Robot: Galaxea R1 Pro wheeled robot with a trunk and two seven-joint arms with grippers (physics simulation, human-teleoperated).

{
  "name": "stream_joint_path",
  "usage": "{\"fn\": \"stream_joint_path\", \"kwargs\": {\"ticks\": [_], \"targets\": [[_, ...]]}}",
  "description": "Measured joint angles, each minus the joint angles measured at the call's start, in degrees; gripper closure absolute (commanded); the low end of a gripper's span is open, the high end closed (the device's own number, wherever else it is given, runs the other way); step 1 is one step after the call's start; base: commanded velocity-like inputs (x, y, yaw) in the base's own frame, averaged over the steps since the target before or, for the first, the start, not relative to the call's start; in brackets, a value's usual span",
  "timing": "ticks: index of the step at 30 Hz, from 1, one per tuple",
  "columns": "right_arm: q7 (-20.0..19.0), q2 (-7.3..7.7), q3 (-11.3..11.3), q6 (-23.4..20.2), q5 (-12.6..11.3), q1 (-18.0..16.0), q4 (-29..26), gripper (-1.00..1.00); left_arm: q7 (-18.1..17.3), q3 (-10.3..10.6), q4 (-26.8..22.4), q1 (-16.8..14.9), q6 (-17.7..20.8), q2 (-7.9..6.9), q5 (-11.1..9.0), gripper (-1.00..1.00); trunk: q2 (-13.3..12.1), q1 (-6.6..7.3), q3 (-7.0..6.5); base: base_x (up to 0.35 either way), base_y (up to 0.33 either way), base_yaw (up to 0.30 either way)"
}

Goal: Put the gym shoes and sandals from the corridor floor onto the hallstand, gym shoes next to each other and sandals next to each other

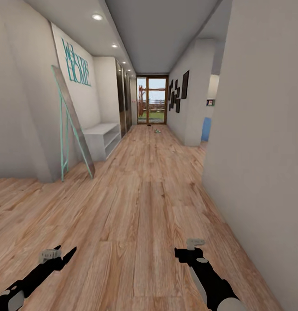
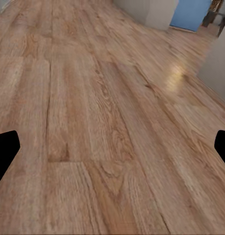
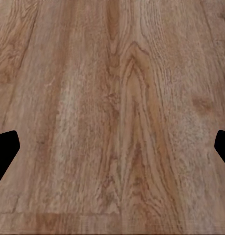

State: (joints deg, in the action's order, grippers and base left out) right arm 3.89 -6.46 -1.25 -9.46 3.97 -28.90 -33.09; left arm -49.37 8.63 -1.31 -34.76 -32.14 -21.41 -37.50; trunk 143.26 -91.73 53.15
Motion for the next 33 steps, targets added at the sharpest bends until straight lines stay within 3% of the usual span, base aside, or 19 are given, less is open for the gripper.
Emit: {"fn": "stream_joint_path", "kwargs": {"ticks": [8,16,33], "targets": [[0.0,0.00,0.0,5.1,-0.1,0.0,2.5,-1.00,1.6,-0.3,0.2,0.0,0.0,0.48,-0.9,-1.00,0.0,0.00,0.00,0.348,0.000,-0.006],[0.0,0.00,-0.1,5.5,-0.1,0.0,2.6,-1.00,1.6,-0.3,0.2,0.0,0.0,0.56,-4.2,-1.00,0.0,0.00,0.00,0.348,0.000,0.000],[0.0,0.00,0.1,5.6,-0.1,0.0,2.6,-1.00,1.5,-0.3,0.2,0.0,0.1,0.52,-4.9,-1.00,0.0,0.00,0.00,0.347,0.000,0.000]]}}
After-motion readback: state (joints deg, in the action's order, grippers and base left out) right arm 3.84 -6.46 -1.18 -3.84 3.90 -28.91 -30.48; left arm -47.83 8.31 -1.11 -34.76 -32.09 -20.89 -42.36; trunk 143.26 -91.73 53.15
